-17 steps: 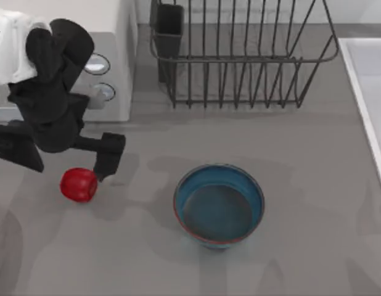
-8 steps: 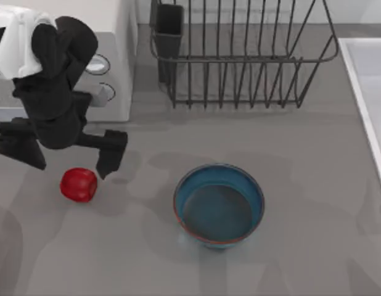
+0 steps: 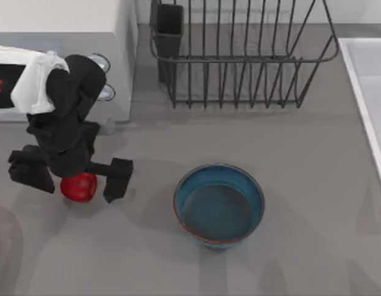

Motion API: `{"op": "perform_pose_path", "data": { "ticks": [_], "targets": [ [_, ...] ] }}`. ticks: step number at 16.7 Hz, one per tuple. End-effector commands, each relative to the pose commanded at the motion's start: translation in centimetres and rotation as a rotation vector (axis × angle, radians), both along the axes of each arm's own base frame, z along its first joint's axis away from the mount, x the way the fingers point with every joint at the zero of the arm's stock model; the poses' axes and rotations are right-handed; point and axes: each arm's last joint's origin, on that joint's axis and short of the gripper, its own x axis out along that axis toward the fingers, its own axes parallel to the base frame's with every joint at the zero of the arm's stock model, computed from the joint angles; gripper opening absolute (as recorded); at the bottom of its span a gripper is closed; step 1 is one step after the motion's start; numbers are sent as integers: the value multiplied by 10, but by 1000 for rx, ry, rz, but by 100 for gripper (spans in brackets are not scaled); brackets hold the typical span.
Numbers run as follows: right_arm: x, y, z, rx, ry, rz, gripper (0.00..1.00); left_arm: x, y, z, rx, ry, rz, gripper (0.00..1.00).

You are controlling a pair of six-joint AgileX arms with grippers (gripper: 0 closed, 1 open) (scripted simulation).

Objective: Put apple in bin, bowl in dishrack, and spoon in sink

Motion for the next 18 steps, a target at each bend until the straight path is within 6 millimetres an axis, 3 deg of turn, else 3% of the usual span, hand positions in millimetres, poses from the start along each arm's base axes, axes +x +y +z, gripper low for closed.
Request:
{"op": "perform_pose_path", "data": {
  "ticks": [3,8,18],
  "targets": [
    [0,0,0,0,0,0,100,12,2,-17,-1,-5,1,100],
    [0,0,0,0,0,0,100,15,2,-18,-2,-7,1,100],
    [0,0,0,0,0,0,100,15,2,-18,-2,-7,1,25]
  ]
}}
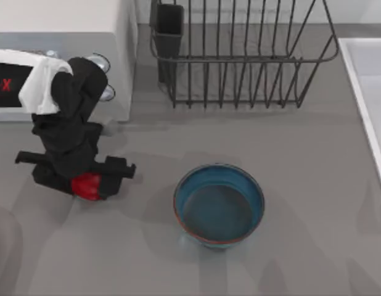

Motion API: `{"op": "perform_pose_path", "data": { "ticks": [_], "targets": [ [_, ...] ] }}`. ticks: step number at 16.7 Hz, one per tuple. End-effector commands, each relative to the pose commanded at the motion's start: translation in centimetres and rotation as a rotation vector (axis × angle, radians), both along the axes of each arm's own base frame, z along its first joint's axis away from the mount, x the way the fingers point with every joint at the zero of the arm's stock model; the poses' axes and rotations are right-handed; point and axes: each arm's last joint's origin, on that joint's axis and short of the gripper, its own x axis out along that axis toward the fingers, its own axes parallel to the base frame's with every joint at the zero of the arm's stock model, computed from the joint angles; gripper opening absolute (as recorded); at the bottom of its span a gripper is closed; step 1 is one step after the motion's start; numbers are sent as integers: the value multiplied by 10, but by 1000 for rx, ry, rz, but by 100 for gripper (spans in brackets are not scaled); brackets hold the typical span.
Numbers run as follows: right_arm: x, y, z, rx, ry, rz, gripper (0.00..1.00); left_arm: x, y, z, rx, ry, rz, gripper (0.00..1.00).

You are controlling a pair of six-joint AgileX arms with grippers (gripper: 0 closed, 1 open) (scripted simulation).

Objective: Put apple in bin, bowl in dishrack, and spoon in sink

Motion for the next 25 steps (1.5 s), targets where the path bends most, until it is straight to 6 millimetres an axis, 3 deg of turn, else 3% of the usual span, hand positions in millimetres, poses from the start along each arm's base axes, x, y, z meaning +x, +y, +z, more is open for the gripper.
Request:
{"op": "perform_pose_path", "data": {
  "ticks": [3,4,11,16,18,21,25],
  "targets": [
    [0,0,0,0,0,0,100,0,0,0,0,0,0,2],
    [0,0,0,0,0,0,100,0,0,0,0,0,0,0],
    [0,0,0,0,0,0,100,0,0,0,0,0,0,0],
    [0,0,0,0,0,0,100,-13,-11,8,-1,31,-35,0],
    [0,0,0,0,0,0,100,-18,-17,20,13,43,-49,0],
    [0,0,0,0,0,0,100,-17,-21,54,17,37,-51,0],
    [0,0,0,0,0,0,100,-8,-11,97,-12,15,-24,0]
  ]
}}
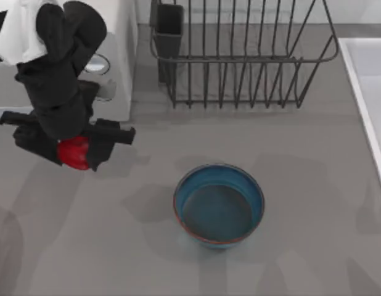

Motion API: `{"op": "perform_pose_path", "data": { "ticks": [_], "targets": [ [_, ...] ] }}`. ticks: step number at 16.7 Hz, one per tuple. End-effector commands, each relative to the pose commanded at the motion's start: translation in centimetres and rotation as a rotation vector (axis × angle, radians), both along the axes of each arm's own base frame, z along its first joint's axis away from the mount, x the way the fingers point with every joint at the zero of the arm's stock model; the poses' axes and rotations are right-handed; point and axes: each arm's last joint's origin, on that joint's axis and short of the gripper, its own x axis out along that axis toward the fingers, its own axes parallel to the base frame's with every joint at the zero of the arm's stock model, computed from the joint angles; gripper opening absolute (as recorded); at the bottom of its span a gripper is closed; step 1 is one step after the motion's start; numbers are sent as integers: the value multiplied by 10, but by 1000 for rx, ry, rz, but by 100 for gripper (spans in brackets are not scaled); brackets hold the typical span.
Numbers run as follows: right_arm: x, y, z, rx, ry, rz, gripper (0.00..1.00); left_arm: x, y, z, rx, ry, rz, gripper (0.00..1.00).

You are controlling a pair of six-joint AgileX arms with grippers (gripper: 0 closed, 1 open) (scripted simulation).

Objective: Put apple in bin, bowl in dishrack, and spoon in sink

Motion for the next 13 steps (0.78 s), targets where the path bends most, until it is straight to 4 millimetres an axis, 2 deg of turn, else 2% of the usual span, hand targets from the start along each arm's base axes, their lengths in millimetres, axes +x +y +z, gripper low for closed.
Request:
{"op": "perform_pose_path", "data": {
  "ticks": [2,7,10,13],
  "targets": [
    [0,0,0,0,0,0,100,5,8,7,-11,-6,19,0],
    [0,0,0,0,0,0,100,5,7,6,-9,-4,17,0],
    [0,0,0,0,0,0,100,-5,11,10,-13,-10,80,0],
    [0,0,0,0,0,0,100,-21,25,21,-22,-46,263,0]
  ]
}}
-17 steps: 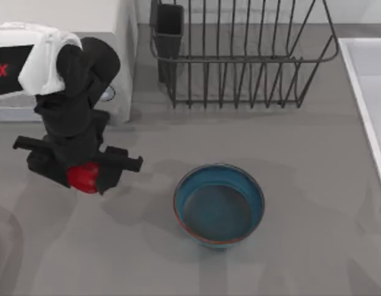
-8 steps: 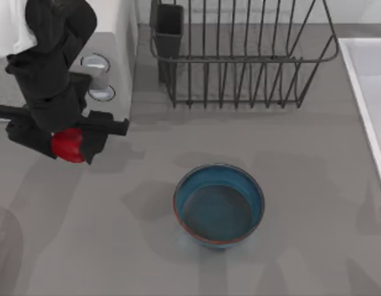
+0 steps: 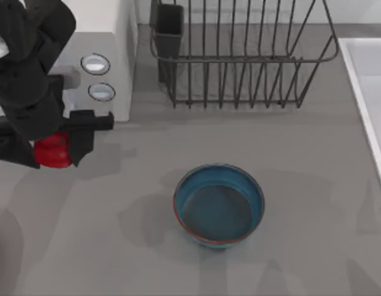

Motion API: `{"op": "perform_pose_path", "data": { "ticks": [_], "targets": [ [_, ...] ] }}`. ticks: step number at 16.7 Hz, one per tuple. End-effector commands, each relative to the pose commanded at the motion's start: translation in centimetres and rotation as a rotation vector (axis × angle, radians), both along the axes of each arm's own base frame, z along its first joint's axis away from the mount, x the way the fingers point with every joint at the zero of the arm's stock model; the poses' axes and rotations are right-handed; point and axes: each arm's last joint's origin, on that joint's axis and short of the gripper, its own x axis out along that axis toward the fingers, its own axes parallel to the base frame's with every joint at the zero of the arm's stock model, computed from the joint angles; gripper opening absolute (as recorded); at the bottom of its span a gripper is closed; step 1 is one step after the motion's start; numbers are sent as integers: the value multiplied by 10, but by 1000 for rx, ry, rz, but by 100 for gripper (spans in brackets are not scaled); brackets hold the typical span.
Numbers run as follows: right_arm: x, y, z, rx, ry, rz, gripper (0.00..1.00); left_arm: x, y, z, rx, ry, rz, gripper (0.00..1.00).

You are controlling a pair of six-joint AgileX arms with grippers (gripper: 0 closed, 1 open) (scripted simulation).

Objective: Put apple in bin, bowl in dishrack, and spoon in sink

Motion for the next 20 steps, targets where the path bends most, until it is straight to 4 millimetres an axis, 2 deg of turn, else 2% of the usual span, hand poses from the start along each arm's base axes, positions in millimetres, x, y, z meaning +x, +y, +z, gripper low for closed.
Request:
{"op": "perform_pose_path", "data": {
  "ticks": [6,12,16,20],
  "targets": [
    [0,0,0,0,0,0,100,-34,56,25,-13,-124,611,0],
    [0,0,0,0,0,0,100,-71,104,33,32,-201,1177,0],
    [0,0,0,0,0,0,100,-88,123,34,72,-226,1413,0],
    [0,0,0,0,0,0,100,-93,127,34,83,-233,1471,0]
  ]
}}
